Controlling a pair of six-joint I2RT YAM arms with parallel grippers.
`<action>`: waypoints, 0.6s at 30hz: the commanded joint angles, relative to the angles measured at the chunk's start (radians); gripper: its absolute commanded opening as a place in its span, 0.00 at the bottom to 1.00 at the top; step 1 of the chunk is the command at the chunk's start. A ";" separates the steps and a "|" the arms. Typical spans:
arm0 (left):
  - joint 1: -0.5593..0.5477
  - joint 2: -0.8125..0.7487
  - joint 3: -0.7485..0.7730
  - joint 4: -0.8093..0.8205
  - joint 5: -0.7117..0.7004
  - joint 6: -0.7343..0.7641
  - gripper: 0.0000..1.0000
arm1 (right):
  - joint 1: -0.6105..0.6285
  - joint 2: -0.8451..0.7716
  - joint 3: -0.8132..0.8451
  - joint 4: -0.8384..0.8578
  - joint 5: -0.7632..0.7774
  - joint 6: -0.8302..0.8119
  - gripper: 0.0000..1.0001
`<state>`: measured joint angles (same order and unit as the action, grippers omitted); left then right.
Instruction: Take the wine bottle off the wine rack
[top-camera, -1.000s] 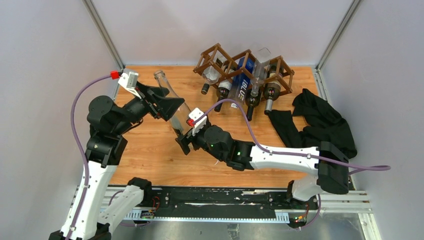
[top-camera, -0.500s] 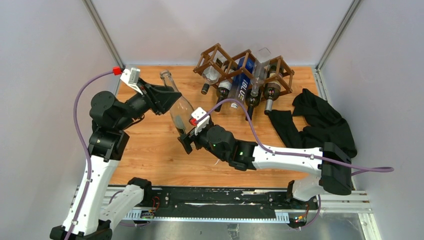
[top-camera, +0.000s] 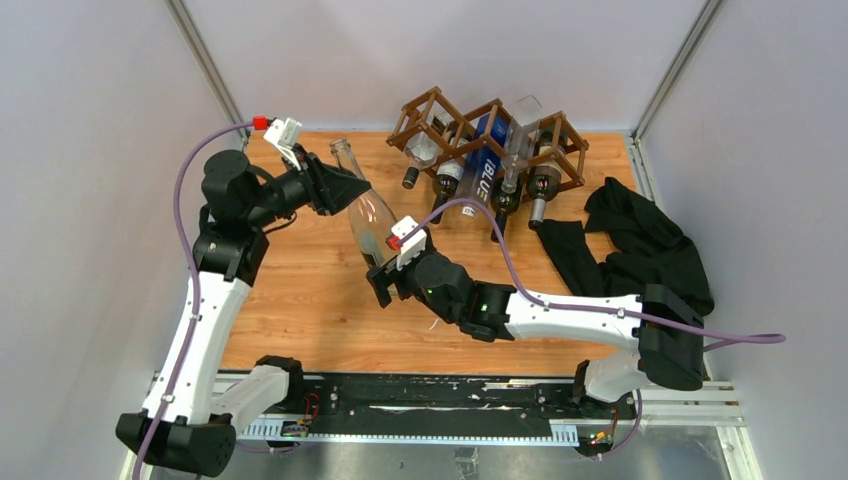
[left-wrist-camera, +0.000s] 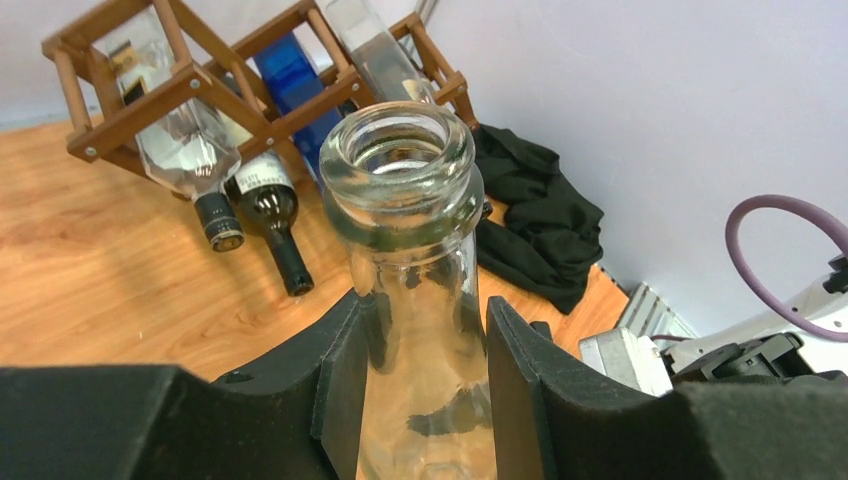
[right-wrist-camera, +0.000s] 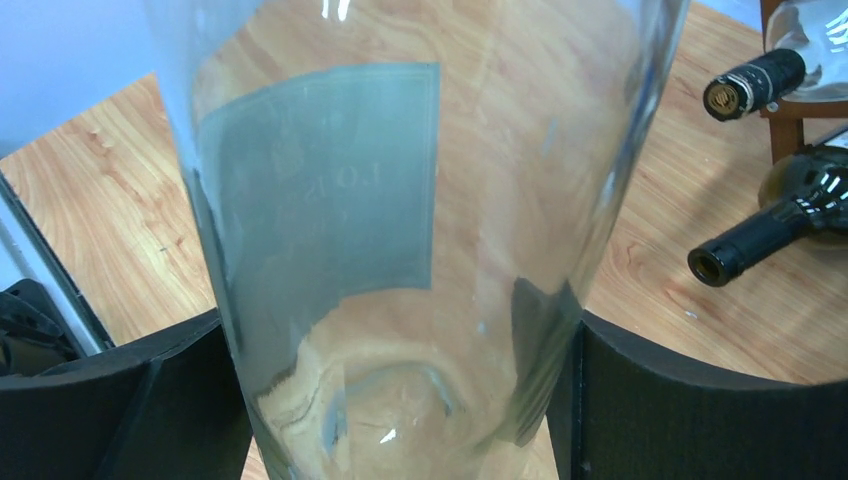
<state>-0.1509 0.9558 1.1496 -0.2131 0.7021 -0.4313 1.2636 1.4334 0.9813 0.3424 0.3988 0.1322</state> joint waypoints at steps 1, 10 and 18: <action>0.055 0.059 0.068 0.140 -0.091 0.127 0.00 | 0.009 -0.063 -0.011 0.028 0.015 -0.017 0.93; 0.066 0.108 0.095 0.202 -0.084 0.093 0.00 | -0.010 -0.003 -0.009 -0.018 -0.018 0.020 0.94; 0.105 0.139 0.129 0.255 -0.109 0.089 0.00 | -0.012 0.066 -0.021 -0.029 -0.059 0.056 0.95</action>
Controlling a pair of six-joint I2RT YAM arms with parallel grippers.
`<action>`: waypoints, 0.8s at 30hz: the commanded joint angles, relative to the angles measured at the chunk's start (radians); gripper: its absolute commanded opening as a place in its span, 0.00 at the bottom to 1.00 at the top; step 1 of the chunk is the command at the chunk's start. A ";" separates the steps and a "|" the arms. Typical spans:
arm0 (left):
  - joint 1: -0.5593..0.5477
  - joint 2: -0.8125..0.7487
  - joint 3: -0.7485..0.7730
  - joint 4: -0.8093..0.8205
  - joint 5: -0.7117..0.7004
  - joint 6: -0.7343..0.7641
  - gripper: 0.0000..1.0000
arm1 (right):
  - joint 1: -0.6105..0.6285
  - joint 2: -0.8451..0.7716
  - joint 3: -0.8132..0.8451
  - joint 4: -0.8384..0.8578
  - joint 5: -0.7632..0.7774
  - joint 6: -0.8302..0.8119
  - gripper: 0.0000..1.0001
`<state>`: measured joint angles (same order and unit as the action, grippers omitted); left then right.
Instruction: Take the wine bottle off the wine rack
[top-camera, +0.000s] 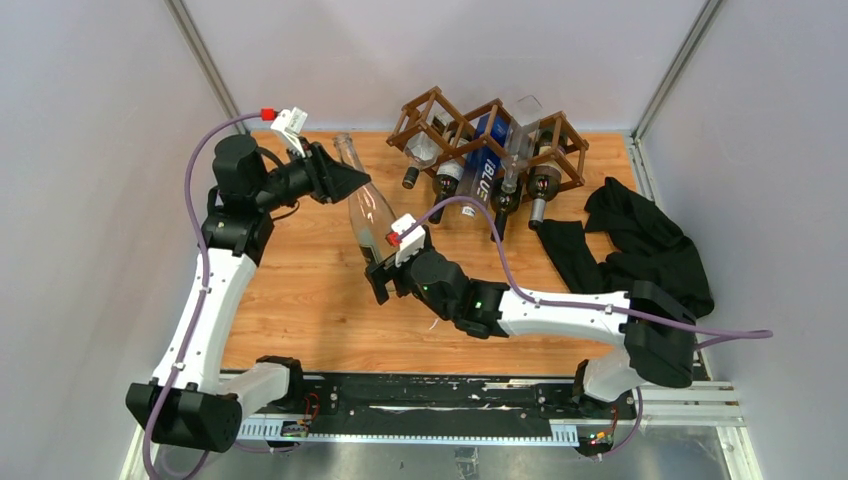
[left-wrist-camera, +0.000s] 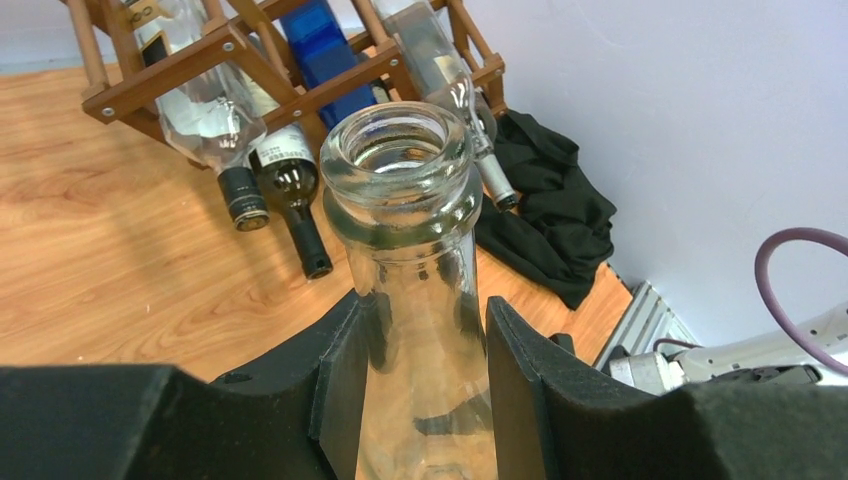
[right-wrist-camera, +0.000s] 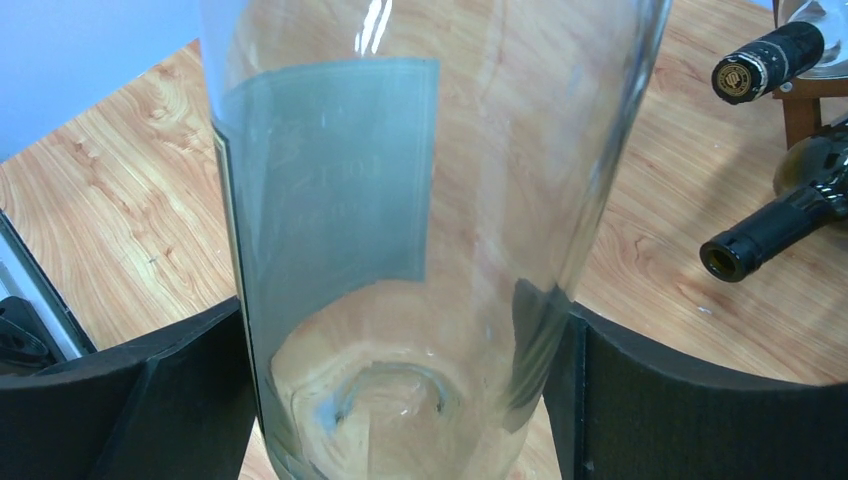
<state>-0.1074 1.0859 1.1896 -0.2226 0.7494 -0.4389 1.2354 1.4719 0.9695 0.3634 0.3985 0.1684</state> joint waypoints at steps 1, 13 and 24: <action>0.072 0.017 0.093 0.271 -0.159 0.094 0.00 | 0.016 0.033 -0.013 -0.052 -0.055 0.032 0.95; 0.092 0.050 0.121 0.358 -0.141 0.113 0.00 | 0.019 0.066 -0.068 -0.078 -0.111 0.092 0.95; 0.092 0.107 0.128 0.371 -0.180 0.208 0.00 | 0.019 -0.001 -0.127 -0.094 -0.088 0.127 0.95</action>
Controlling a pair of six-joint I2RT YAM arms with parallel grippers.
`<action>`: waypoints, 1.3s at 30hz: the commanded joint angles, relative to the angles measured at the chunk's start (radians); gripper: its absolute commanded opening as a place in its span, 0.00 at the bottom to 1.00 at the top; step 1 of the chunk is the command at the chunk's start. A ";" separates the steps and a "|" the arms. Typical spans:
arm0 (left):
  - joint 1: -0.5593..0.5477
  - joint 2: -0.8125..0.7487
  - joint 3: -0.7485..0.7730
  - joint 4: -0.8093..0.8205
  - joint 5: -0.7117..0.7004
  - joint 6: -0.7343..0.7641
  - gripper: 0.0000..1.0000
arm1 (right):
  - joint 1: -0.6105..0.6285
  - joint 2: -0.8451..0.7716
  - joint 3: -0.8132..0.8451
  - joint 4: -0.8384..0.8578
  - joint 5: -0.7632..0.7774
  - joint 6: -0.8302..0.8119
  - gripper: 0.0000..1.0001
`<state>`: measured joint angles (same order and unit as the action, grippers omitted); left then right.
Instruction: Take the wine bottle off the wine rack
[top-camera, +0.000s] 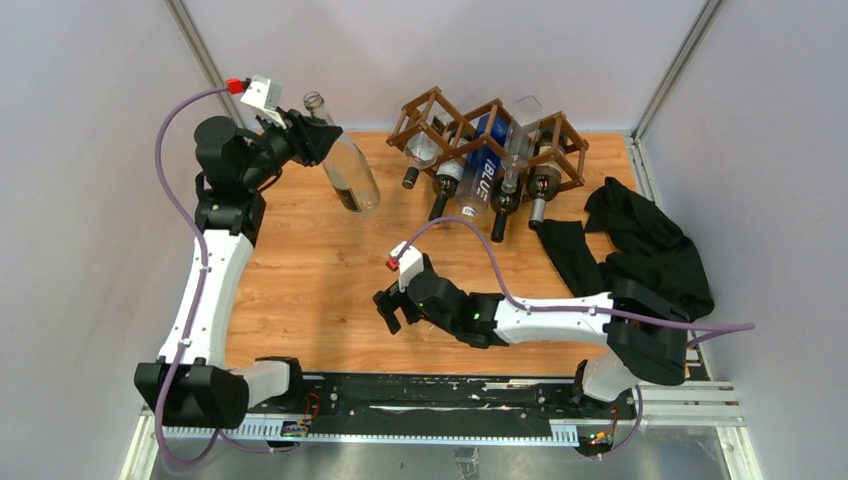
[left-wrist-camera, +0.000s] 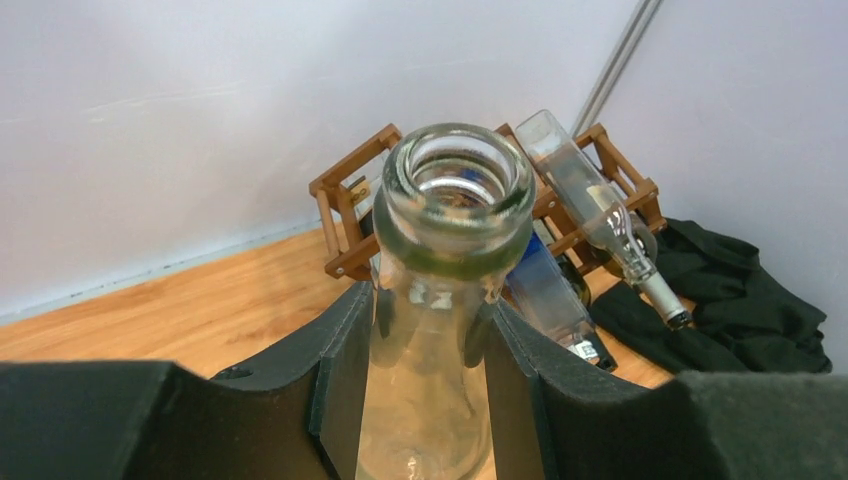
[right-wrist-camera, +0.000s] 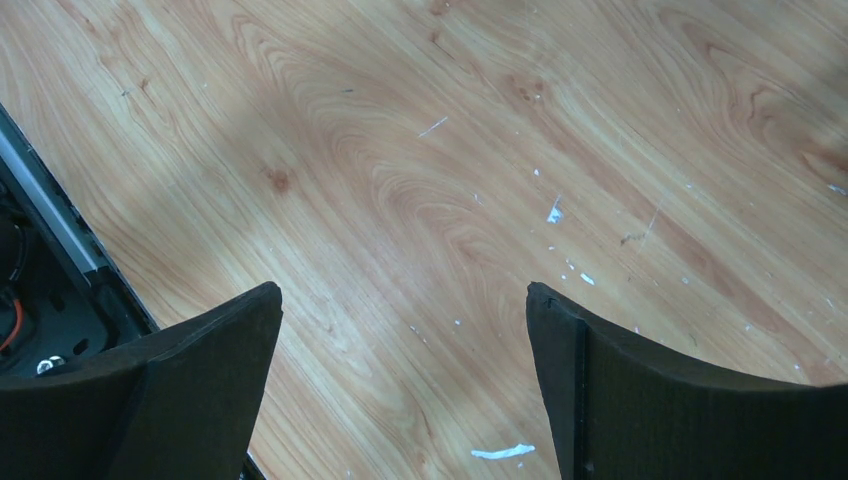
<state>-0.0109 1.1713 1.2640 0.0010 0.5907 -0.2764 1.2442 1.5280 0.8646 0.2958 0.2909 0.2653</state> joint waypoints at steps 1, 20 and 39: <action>-0.004 0.034 0.054 0.146 -0.025 0.079 0.00 | 0.011 -0.078 -0.021 -0.040 0.031 0.032 0.95; -0.018 0.361 0.064 0.427 -0.081 0.365 0.00 | -0.285 -0.390 0.252 -0.471 0.086 0.142 0.96; -0.031 0.700 0.328 0.512 -0.080 0.307 0.00 | -0.673 -0.220 0.468 -0.674 -0.045 0.297 0.90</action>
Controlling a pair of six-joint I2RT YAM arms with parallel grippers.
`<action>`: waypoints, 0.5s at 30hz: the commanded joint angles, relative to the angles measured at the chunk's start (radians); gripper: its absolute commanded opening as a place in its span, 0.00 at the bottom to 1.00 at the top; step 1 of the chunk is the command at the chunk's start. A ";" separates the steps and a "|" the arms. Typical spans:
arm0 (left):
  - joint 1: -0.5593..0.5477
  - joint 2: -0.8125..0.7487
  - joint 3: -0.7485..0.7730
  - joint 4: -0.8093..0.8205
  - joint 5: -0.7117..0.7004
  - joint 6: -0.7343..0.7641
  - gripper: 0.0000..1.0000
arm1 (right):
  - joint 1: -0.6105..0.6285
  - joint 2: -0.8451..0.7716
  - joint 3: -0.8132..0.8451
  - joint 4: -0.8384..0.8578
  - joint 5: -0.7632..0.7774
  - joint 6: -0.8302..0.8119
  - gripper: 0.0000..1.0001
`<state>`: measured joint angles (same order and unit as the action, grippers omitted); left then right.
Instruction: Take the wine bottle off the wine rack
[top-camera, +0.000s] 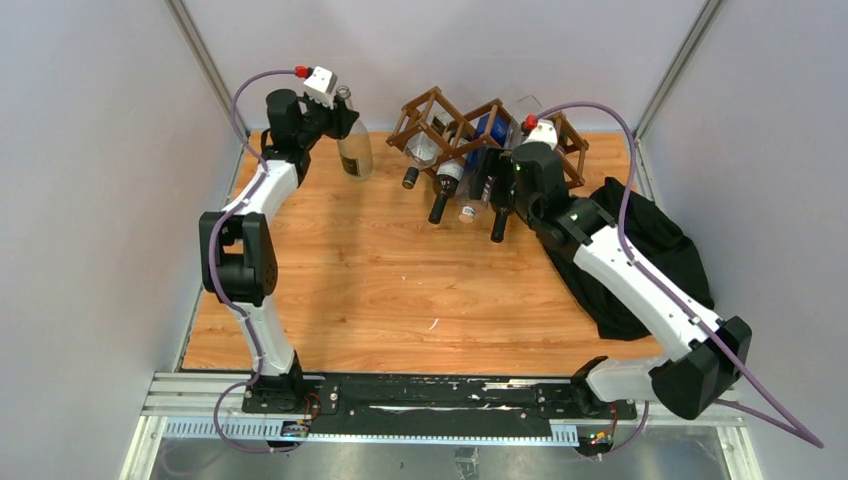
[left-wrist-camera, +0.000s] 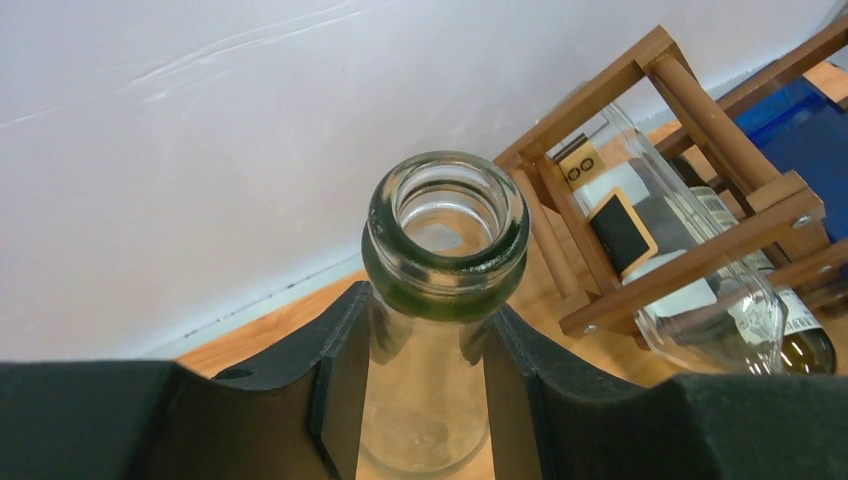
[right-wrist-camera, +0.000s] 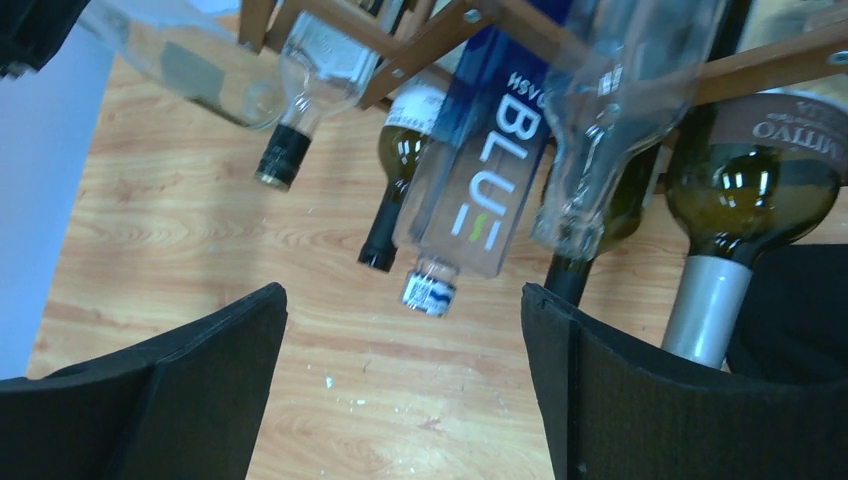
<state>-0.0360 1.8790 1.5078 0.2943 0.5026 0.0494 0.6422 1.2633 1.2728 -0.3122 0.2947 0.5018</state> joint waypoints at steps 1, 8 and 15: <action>-0.006 0.001 0.087 0.227 0.010 -0.021 0.00 | -0.085 0.060 0.075 -0.068 -0.059 0.064 0.89; -0.005 0.055 0.108 0.228 0.014 -0.029 0.00 | -0.183 0.158 0.139 -0.084 -0.084 0.070 0.86; -0.006 0.094 0.130 0.235 0.010 -0.045 0.00 | -0.246 0.228 0.142 -0.091 -0.107 0.074 0.85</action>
<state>-0.0360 1.9820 1.5639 0.3534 0.5049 0.0113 0.4278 1.4601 1.3849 -0.3737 0.2081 0.5617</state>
